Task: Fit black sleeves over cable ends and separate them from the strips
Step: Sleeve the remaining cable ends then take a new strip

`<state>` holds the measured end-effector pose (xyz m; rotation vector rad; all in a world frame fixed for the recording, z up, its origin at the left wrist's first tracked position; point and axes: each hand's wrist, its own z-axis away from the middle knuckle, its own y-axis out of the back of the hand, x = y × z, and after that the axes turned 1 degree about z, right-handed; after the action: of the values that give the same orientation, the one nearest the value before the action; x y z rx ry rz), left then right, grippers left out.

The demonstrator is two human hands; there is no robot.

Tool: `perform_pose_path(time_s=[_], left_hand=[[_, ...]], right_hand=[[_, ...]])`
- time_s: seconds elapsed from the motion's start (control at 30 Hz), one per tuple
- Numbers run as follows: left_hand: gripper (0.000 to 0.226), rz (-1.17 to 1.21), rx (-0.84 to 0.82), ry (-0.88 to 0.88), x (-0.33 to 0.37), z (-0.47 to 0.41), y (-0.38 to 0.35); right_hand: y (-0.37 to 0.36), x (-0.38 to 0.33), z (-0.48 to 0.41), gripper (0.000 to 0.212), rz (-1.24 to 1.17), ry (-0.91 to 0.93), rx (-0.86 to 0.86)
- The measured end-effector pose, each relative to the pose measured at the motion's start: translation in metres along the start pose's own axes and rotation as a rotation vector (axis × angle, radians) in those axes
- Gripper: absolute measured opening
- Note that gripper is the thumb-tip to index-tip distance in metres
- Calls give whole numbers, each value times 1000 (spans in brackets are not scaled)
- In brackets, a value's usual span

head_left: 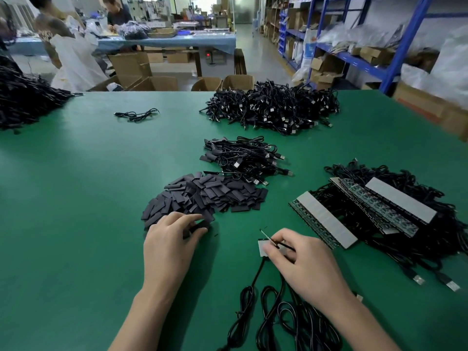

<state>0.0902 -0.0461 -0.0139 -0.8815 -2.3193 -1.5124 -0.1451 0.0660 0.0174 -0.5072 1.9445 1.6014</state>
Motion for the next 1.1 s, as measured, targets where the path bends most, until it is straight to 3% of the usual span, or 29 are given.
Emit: perform_pose_path(time_s=[0.13,0.4,0.57,0.73,0.87,1.1], left_hand=[[28,-15,-13,54,-3,-1,3],[27,20,0,-28,2,0,3],[26,320,-17,-111,19,6,0],[24,612,-157,-229,47,20,-5],[21,679,-252,-265,55,25,-12],[26,731,-338,-248,57,28,-11]], right_hand=[[-2,2,1,29,-20,15,20],[-2,4,6,16,-102,-19,-4],[4,-1,7,32,-279,-13,-45],[10,-1,5,49,-474,-54,-159],[10,6,2,24,-626,-90,-202],[9,6,2,16,-694,-125,-262]])
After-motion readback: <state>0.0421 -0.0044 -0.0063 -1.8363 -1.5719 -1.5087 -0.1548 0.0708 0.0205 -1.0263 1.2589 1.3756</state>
